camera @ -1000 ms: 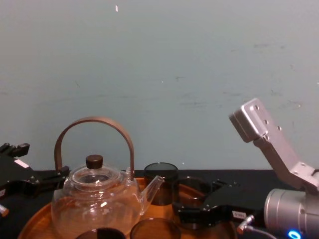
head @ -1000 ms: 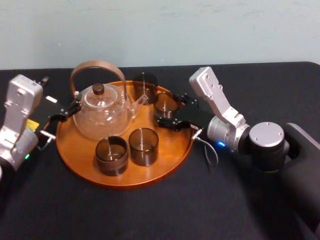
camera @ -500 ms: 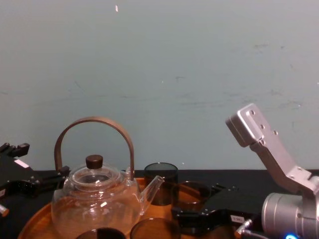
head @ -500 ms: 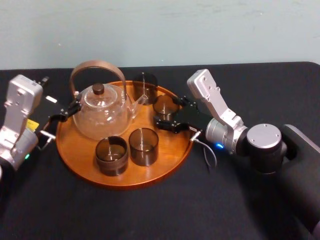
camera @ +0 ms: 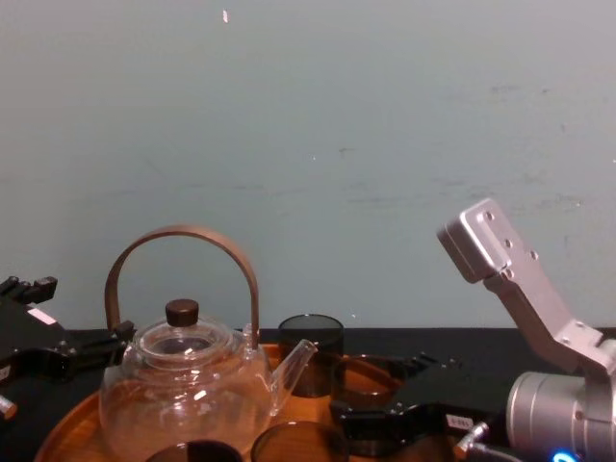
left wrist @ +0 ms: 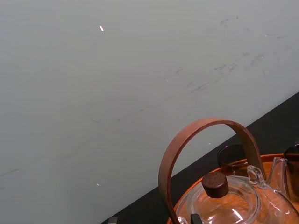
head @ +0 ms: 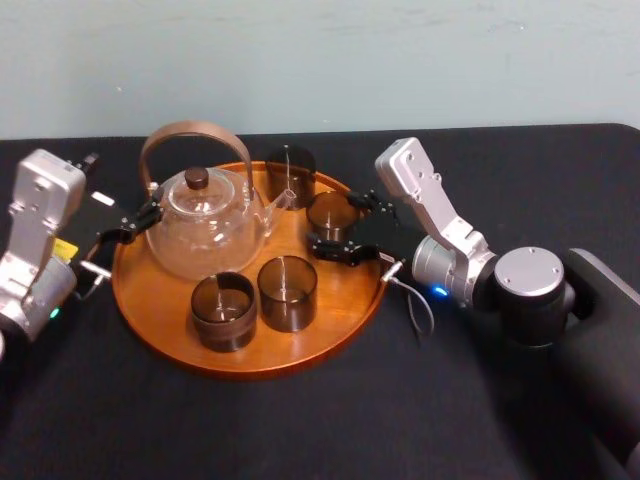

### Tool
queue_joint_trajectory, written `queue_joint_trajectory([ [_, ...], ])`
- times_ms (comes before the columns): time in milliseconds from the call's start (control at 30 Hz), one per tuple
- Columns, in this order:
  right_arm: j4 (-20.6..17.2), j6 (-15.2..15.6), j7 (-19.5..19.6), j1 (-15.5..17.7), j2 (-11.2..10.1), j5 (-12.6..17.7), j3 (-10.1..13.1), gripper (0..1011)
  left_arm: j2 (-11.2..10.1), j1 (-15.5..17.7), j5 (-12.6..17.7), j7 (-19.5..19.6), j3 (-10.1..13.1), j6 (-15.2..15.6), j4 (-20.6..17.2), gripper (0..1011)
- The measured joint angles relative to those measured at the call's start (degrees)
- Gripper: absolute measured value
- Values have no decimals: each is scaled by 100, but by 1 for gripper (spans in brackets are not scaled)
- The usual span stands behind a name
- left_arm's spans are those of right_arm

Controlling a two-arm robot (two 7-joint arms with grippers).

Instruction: Pick up the glass from the table and place it on the tray.

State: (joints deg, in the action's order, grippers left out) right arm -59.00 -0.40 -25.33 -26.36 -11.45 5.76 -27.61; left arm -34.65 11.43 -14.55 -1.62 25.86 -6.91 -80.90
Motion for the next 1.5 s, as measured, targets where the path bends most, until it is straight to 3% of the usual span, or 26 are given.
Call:
queue_joint_trajectory([
  [400, -23, 104, -96, 30, -38, 110, 43, 1002, 0, 0, 0, 0, 0, 0, 0, 1009],
  [800, -282, 236, -121, 248, -216, 150, 43, 1002, 0, 0, 0, 0, 0, 0, 0, 1010],
  [1200, -970, 345, -49, 730, -566, 238, 182, 1002, 0, 0, 0, 0, 0, 0, 0, 1009],
  [1500, -1668, 480, 269, 1197, -881, 336, 543, 1002, 0, 0, 0, 0, 0, 0, 0, 1010],
])
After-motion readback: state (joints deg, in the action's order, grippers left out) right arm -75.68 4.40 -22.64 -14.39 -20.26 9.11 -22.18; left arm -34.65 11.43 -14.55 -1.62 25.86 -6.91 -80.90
